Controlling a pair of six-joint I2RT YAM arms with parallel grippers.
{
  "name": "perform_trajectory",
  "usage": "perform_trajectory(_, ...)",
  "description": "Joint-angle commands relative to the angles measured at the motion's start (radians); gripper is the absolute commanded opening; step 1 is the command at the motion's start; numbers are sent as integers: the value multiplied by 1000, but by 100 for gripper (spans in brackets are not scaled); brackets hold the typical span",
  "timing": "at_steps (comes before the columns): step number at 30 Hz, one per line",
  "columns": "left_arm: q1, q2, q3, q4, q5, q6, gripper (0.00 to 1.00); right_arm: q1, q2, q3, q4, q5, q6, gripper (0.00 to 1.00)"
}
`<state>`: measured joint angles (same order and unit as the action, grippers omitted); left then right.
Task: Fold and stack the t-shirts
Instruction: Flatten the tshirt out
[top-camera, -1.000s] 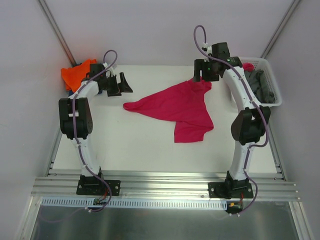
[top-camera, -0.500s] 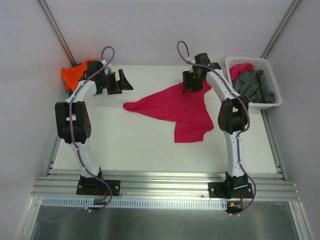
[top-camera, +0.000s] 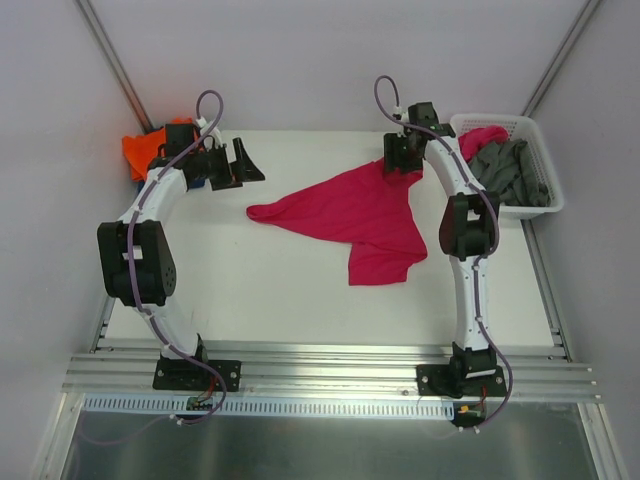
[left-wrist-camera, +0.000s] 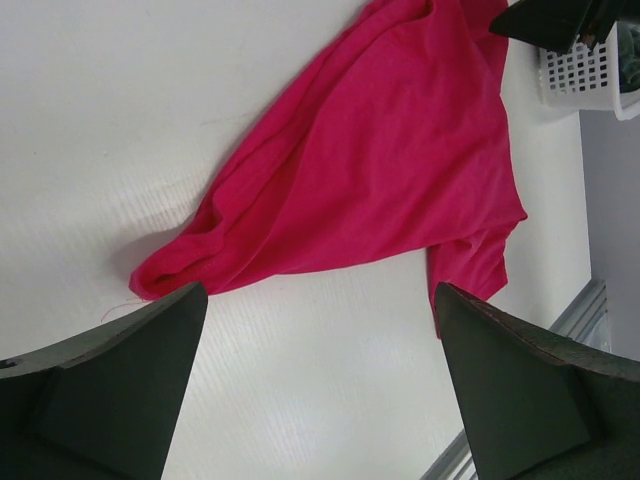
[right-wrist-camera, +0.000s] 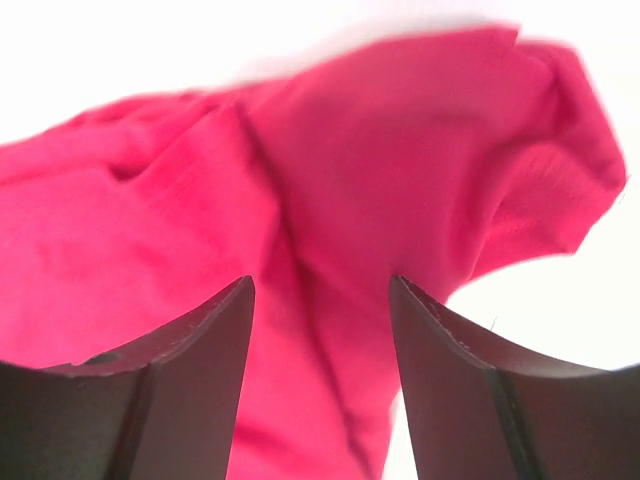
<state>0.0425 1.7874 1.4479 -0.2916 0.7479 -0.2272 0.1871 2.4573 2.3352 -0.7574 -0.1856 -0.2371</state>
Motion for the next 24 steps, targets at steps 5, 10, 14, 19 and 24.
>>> perform_trajectory(5, -13, -66, -24, 2, -13, 6, 99, 26, 62, 66, 21, -23, -4, 60)
perform_trajectory(10, -21, -60, -37, 0, -19, 6, 99, 35, 58, 49, 16, -46, 12, 59)
perform_trajectory(14, -27, -60, -46, 0, -19, 6, 99, 37, 36, 50, 33, -37, 16, 57)
perform_trajectory(19, -35, -62, -49, 0, -22, 2, 99, 49, 29, 52, 32, -45, 18, 56)
perform_trajectory(24, -36, -68, -50, 2, -28, 2, 99, 57, -7, 52, 49, -23, 12, 52)
